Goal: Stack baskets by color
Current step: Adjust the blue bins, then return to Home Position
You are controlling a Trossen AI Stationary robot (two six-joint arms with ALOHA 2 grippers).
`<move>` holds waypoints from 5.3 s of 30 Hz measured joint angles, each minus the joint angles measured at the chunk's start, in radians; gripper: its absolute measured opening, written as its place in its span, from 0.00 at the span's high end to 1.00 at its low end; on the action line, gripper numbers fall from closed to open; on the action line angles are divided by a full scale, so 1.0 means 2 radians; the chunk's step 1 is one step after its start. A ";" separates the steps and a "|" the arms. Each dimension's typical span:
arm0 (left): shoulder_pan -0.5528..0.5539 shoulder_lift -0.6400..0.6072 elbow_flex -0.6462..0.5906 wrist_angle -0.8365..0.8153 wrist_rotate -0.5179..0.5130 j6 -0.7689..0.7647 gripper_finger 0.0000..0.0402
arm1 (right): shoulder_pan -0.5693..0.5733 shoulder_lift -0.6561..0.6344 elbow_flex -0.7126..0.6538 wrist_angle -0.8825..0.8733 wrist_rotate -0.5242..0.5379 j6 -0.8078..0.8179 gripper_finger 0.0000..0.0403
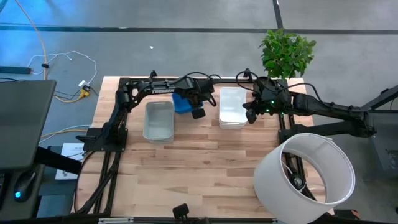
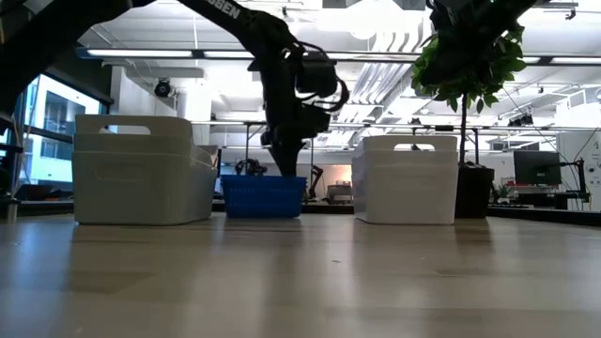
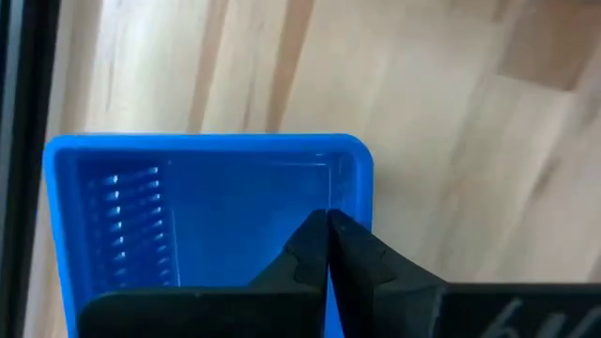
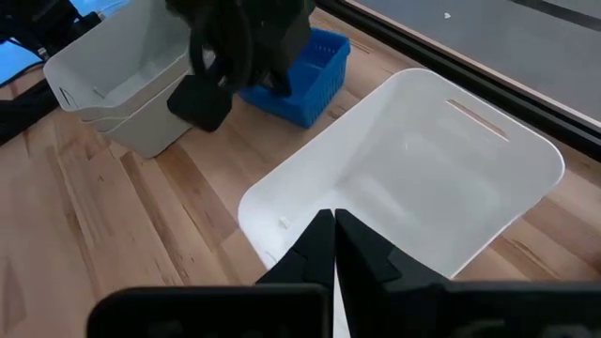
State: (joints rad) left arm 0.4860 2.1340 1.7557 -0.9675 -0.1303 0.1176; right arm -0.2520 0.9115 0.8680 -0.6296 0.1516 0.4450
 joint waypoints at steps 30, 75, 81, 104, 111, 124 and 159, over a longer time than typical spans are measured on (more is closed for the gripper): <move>-0.115 -0.006 0.000 0.048 0.039 -0.079 1.00 | 0.000 0.000 0.000 0.004 0.000 -0.019 1.00; -0.108 -0.030 -0.014 -0.154 0.078 0.050 1.00 | 0.000 0.000 0.000 0.007 0.020 -0.013 1.00; -0.096 -0.098 -0.014 -0.117 0.073 0.007 1.00 | 0.000 0.000 0.000 0.007 0.020 -0.020 1.00; -0.182 -0.536 -0.184 0.230 -0.027 -0.070 1.00 | 0.044 0.000 0.000 0.137 -0.063 -0.057 1.00; -0.210 -0.658 -0.404 0.440 -0.029 -0.097 1.00 | 0.085 0.000 0.000 0.193 -0.065 -0.064 1.00; -0.224 -0.691 -0.504 0.561 -0.024 -0.110 1.00 | 0.101 -0.001 0.000 0.220 -0.065 -0.069 1.00; -0.225 -0.814 -0.739 0.744 -0.028 -0.179 1.00 | 0.101 -0.001 0.000 0.178 -0.064 -0.078 1.00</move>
State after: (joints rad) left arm 0.0364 0.5050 0.2779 0.5213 -0.1865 -0.2405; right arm -0.0498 0.9092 0.8688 -0.2743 0.0227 0.2882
